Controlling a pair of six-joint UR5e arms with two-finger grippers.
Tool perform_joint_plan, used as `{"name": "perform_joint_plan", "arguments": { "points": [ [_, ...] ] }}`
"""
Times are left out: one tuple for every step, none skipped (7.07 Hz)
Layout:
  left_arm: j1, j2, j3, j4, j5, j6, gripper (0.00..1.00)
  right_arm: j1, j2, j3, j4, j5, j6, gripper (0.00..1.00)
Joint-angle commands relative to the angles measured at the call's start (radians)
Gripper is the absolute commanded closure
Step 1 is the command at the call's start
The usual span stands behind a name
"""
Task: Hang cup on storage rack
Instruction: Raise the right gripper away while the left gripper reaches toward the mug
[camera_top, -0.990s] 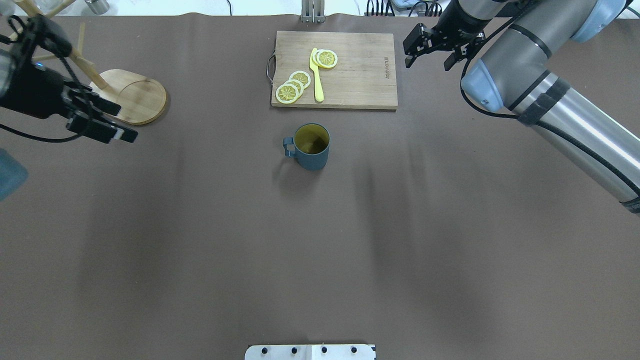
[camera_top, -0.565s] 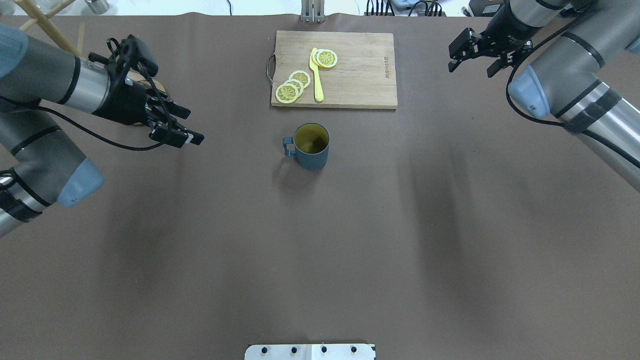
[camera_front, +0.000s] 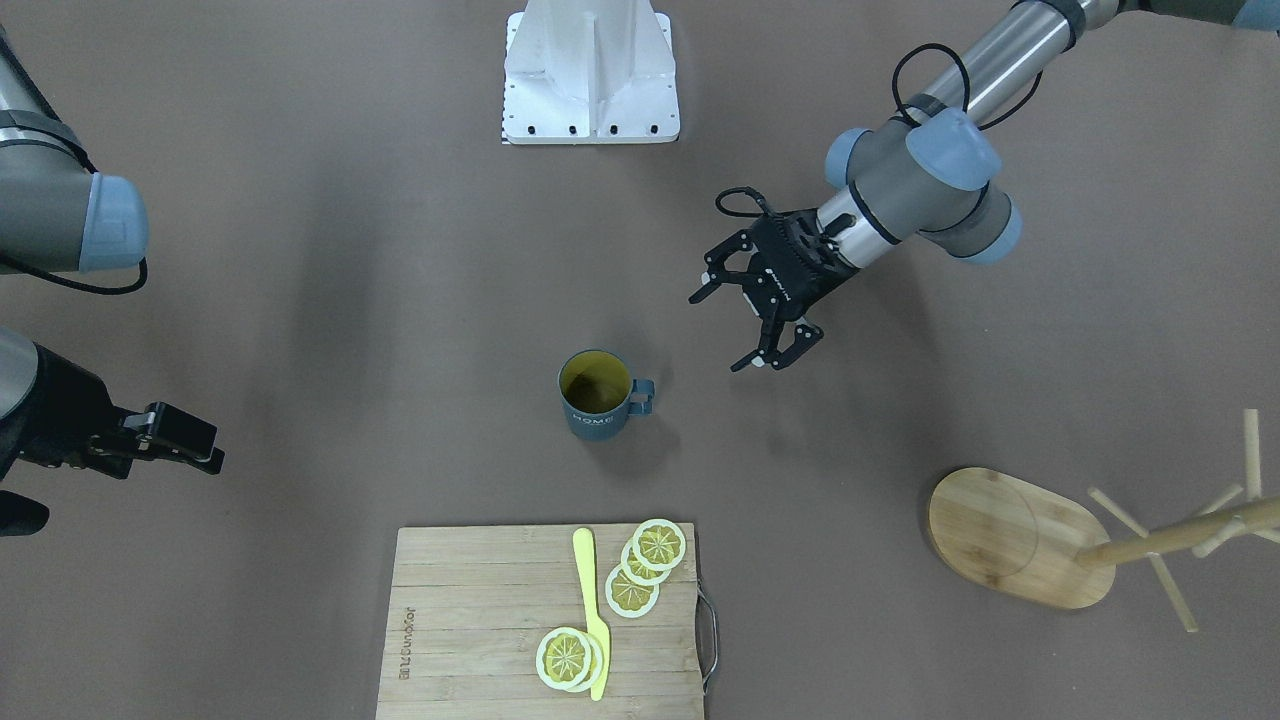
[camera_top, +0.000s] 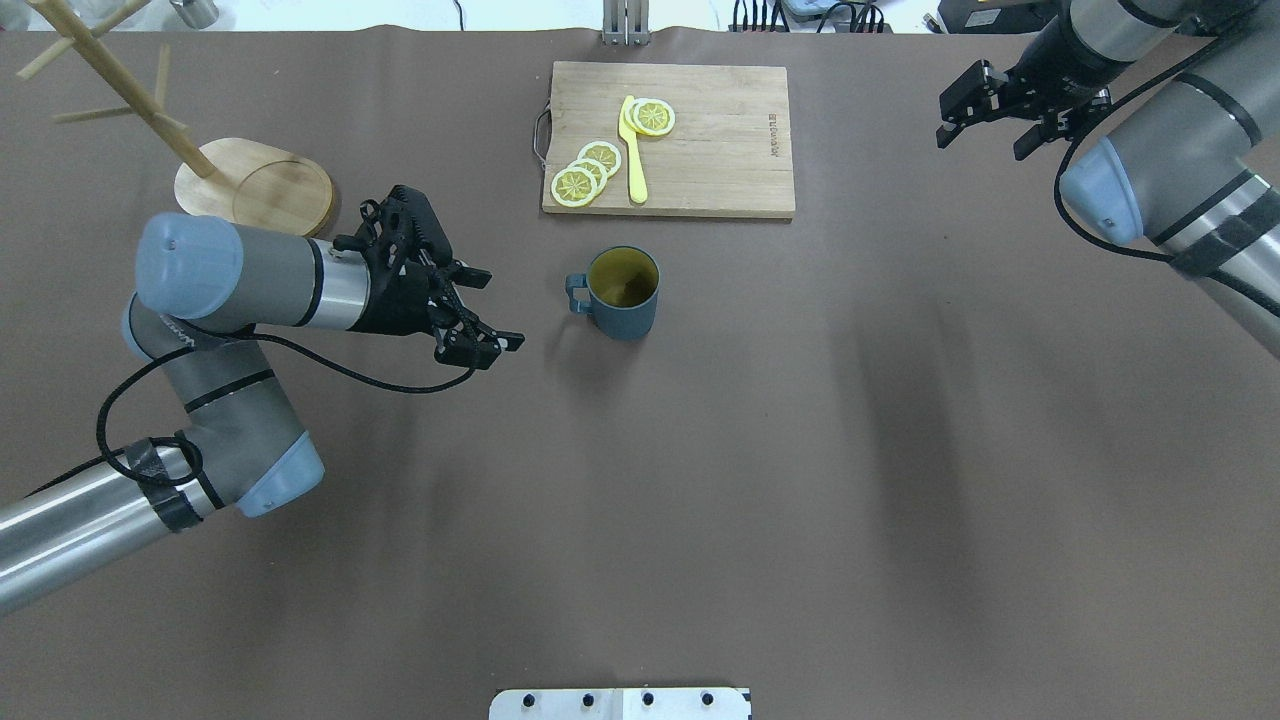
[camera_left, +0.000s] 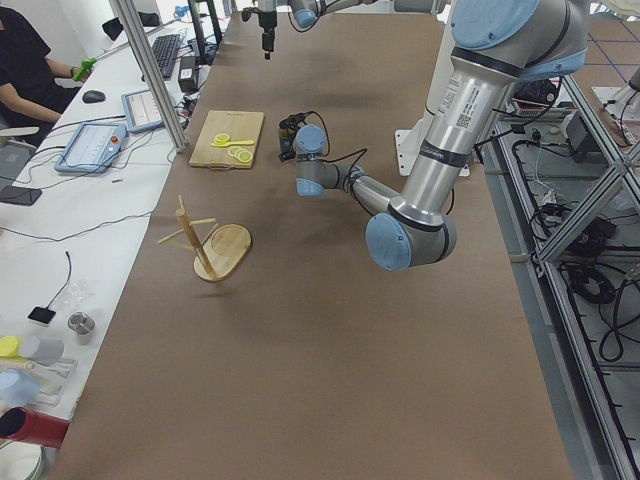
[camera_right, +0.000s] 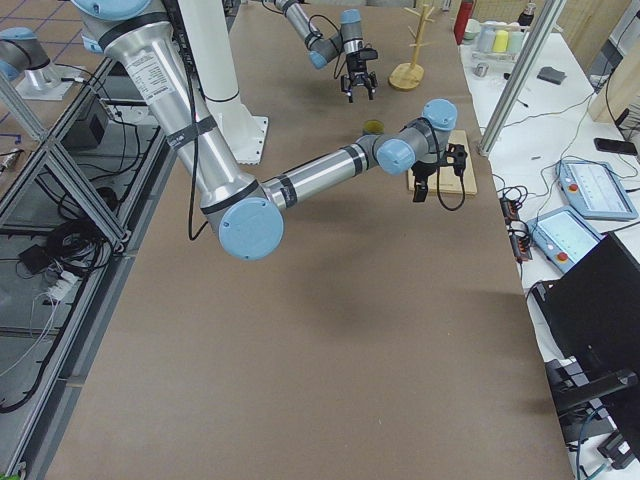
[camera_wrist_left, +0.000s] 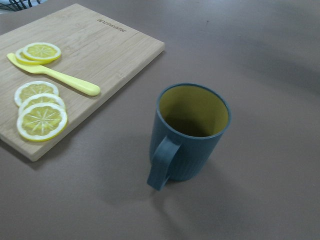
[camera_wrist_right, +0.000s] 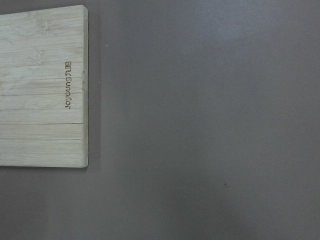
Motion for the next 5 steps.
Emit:
{"name": "perform_joint_plan", "arguments": {
  "points": [
    [0.042, -0.042, 0.035, -0.003, 0.062, -0.001, 0.03, 0.007, -0.018, 0.000, -0.001, -0.001, -0.002, 0.00],
    [0.042, -0.087, 0.081, -0.003, 0.062, -0.001, 0.03, 0.005, -0.018, 0.000, -0.001, -0.001, 0.000, 0.00],
    [0.042, -0.104, 0.096, -0.003, 0.088, 0.001, 0.03, 0.002, -0.018, 0.000, -0.001, -0.002, 0.000, 0.00],
    [0.042, -0.121, 0.109, -0.003, 0.128, -0.001, 0.03, -0.004, -0.016, -0.002, -0.001, -0.006, 0.000, 0.00],
    [0.042, -0.133, 0.121, -0.003, 0.145, -0.001, 0.03, -0.007, -0.015, -0.002, -0.001, -0.007, 0.000, 0.00]
  ]
}}
